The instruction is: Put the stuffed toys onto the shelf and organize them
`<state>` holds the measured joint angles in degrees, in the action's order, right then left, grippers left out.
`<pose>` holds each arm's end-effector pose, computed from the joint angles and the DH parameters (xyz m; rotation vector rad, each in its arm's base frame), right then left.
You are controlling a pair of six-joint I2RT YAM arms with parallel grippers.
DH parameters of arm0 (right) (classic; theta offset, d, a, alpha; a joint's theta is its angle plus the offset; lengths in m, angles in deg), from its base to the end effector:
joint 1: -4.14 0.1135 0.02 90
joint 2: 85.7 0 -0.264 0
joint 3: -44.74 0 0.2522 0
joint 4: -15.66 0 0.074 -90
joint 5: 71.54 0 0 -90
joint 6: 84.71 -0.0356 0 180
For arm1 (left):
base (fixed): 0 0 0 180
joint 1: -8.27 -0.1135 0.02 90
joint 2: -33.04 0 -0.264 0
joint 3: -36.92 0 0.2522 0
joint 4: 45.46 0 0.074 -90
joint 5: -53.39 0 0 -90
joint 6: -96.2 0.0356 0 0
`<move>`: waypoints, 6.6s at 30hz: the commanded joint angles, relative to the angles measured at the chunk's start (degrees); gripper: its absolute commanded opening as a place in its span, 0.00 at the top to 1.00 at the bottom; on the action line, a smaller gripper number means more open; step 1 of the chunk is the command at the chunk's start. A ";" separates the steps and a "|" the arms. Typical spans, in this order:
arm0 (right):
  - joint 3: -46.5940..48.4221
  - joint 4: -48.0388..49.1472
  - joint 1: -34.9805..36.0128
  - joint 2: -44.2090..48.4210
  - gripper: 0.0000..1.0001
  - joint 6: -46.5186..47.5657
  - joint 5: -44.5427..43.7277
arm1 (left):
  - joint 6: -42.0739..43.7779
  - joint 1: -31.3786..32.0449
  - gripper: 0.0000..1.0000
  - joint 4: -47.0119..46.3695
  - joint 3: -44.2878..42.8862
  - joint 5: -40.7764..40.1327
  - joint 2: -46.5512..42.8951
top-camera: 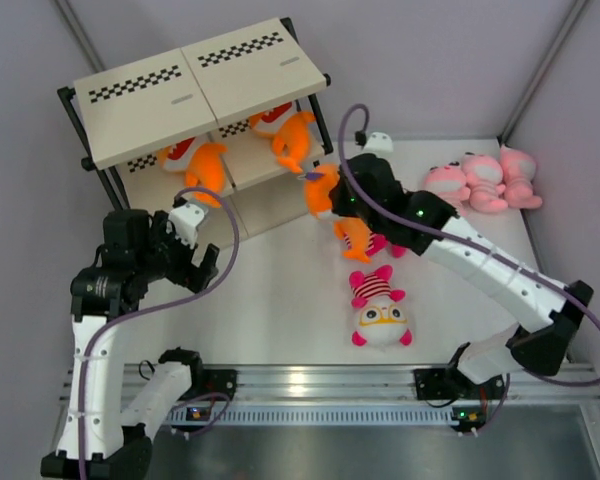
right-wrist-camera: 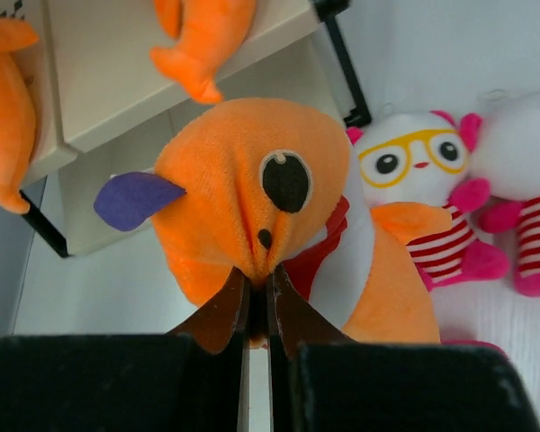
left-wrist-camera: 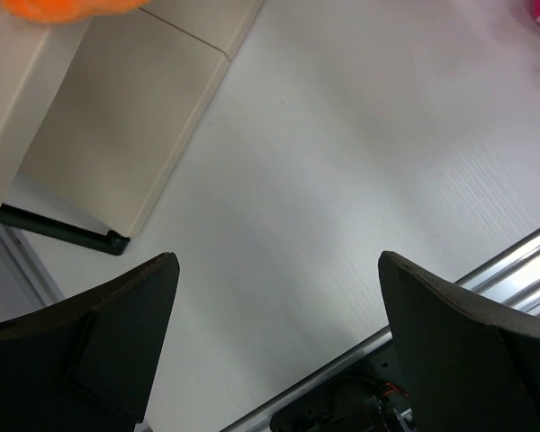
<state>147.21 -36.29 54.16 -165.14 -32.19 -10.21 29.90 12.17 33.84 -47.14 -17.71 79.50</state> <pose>0.2032 0.2157 0.4208 0.0819 2.0365 0.4502 0.1173 -0.0196 0.3871 0.7006 2.1475 -0.1957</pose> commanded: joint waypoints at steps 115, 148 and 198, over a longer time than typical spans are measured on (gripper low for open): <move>40.48 5.14 8.52 -36.83 1.00 3.82 -7.81 | -1.47 5.15 0.15 -9.99 25.30 -26.02 -6.03; 54.12 24.49 8.34 -55.56 1.00 -5.68 -2.18 | -4.02 7.17 0.14 -10.61 24.86 -25.40 -5.67; 44.47 17.81 6.85 -42.92 0.39 7.41 -6.14 | -4.54 7.17 0.14 -10.52 24.16 -23.29 -4.71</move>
<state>191.99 -18.09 61.37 -213.38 -26.83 -17.33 25.82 19.16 25.30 -21.72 -41.49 75.19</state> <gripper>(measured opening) 0.604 0.859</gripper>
